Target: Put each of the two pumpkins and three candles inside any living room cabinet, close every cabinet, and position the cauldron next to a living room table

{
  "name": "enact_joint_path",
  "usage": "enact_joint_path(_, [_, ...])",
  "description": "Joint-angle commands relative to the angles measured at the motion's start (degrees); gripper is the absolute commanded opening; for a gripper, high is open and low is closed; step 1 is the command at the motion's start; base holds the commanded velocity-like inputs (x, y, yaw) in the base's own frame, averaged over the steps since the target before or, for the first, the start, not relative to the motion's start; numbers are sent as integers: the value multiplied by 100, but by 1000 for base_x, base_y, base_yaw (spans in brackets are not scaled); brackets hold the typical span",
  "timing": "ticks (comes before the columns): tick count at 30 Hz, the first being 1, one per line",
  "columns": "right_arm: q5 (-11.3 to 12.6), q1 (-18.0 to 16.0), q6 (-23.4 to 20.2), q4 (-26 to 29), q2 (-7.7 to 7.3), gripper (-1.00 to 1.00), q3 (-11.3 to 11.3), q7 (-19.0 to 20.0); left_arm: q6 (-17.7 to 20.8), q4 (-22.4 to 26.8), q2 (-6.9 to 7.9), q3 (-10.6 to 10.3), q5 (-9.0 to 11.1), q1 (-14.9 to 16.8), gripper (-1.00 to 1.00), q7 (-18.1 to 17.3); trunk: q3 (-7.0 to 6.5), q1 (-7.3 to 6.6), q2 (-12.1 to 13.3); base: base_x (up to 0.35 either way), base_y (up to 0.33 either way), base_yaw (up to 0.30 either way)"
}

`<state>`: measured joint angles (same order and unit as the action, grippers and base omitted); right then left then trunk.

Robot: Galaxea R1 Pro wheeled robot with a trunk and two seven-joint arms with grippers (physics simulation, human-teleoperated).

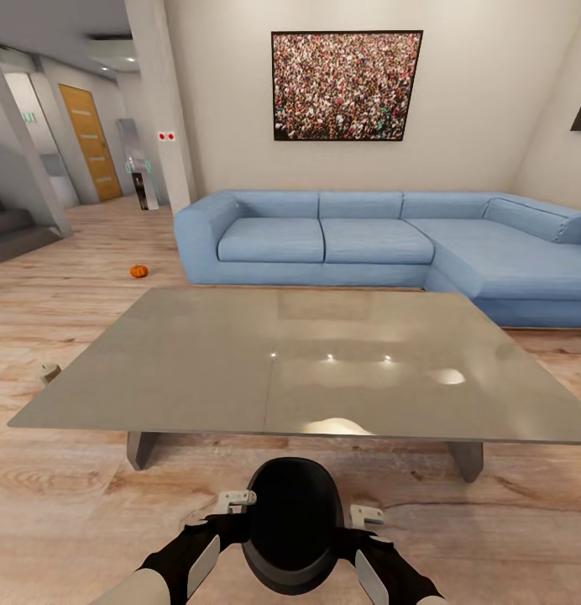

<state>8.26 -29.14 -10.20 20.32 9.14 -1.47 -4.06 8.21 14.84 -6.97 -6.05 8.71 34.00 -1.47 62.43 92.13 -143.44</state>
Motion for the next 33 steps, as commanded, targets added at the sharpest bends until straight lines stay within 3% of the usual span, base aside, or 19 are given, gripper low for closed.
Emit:
enact_joint_path(1, [175,0,-25,-1,61,-100,-20,72,-30,28,1,-107,78,1,-100,6,4,-2,-2,0,0,0])
enact_joint_path(23, [175,-1,-32,-1,61,-100,-20,72,-32,28,-5,-107,78,1,-100,6,4,-2,-2,34,0,0])
enact_joint_path(26, [176,-2,-30,-1,61,-100,-20,72,-31,28,-3,-107,78,1,-100,6,71,6,-6,0,0,0])
enact_joint_path(33, [173,2,-27,-1,61,-100,-20,72,-57,28,-1,-107,78,1,-100,6,71,6,-6,0,0,0])
